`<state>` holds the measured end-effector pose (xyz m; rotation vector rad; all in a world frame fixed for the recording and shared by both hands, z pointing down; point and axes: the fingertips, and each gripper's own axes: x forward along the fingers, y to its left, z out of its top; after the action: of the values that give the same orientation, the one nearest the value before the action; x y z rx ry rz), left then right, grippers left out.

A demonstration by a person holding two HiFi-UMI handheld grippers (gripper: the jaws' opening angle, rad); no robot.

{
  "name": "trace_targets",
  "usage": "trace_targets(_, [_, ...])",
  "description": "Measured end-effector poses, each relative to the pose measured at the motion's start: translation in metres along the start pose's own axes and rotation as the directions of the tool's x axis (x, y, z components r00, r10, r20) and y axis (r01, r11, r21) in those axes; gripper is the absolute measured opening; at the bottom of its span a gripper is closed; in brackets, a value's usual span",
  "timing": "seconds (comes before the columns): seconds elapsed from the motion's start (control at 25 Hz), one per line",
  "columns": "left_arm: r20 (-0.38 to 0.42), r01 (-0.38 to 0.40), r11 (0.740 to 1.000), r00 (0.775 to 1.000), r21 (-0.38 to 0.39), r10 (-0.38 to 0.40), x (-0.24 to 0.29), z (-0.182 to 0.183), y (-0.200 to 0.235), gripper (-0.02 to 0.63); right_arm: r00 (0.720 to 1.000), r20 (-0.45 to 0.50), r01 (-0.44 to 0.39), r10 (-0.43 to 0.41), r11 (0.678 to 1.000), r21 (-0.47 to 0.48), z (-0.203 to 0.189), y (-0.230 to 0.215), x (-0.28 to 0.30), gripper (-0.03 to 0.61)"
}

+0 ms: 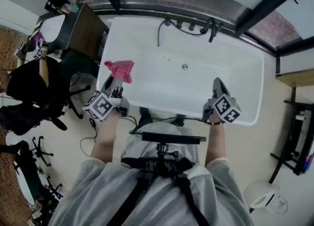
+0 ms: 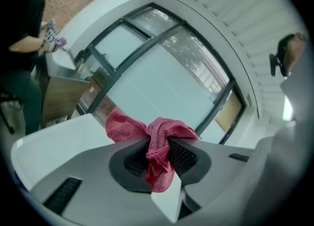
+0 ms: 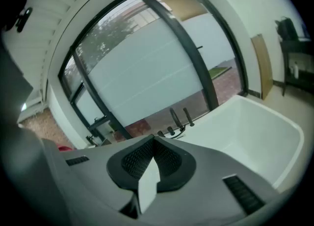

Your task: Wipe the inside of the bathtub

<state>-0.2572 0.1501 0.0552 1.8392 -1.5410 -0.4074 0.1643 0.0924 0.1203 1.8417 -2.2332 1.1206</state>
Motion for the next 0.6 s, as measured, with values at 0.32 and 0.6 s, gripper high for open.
trace_targets(0.32, [-0.125,0.078,0.833,0.992,0.548,-0.010,0.016,-0.024,-0.037,0.091,0.994,-0.092,-0.082,0.054,0.941,-0.328,-0.024,0.071,0.017,0.009])
trace_targets(0.6, [-0.231,0.175,0.793,0.972,0.584,-0.045,0.024,-0.030,-0.020,0.091,0.993,-0.096,-0.093,0.066,0.947,-0.307,-0.054,0.099,0.035,0.009])
